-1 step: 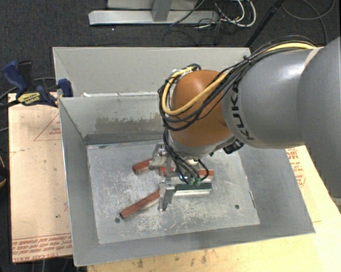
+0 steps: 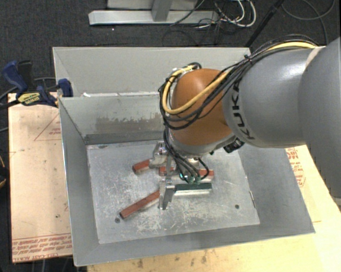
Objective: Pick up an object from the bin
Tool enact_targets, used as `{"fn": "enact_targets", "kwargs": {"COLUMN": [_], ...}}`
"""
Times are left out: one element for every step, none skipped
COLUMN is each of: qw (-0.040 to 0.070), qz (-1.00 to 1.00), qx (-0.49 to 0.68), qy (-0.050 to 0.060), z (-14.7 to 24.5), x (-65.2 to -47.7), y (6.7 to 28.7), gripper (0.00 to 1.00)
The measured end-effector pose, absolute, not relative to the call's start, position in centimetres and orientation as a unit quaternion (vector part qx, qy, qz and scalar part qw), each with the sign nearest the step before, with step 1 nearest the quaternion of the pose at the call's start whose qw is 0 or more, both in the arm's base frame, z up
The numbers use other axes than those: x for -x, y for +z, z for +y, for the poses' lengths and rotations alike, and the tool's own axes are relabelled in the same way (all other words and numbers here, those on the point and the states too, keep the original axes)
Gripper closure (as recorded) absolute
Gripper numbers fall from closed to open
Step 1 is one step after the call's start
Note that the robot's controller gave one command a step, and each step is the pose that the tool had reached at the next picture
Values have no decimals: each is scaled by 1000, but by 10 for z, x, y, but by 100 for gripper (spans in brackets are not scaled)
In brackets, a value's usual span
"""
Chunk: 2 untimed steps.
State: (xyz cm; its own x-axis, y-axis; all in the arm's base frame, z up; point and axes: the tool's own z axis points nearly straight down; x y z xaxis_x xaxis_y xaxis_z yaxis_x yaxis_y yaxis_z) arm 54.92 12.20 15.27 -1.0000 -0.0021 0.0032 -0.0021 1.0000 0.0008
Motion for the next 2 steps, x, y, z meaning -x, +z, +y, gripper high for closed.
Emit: {"fn": "enact_targets", "kwargs": {"qw": [1, -7], "qz": [-1000, -999], "qx": [-10, -37], "qy": [0, -1], "z": [111, 109], "x": [-560, -542], "y": [210, 195], "gripper": [0, 0]}}
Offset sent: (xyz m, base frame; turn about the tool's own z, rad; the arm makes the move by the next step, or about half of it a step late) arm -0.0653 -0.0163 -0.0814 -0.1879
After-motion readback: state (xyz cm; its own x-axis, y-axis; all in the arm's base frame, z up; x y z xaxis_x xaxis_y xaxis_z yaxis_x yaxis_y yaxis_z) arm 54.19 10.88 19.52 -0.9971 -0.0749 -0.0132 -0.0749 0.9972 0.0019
